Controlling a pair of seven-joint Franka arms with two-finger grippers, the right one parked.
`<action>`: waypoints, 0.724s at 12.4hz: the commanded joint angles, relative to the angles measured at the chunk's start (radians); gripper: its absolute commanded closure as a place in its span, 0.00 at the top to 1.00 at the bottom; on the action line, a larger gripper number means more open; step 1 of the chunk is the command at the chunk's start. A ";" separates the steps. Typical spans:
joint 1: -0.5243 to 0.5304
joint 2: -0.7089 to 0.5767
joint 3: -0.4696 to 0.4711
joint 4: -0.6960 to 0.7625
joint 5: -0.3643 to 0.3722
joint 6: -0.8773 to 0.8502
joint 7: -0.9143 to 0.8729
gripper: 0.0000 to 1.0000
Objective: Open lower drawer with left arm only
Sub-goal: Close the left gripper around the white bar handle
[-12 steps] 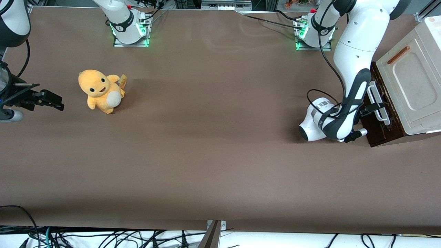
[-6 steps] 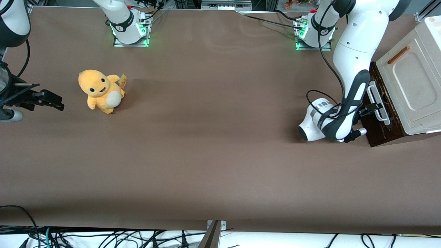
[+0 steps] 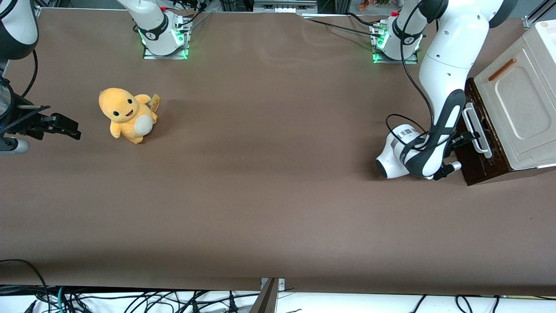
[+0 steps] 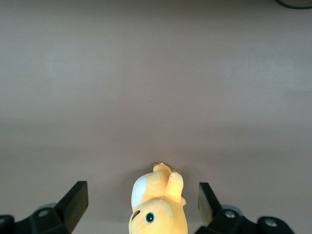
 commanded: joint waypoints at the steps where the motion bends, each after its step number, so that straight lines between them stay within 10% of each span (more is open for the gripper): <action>1: 0.006 0.006 -0.006 0.011 0.030 -0.003 -0.002 0.24; 9: -0.002 0.003 -0.009 0.036 0.003 -0.007 0.013 0.11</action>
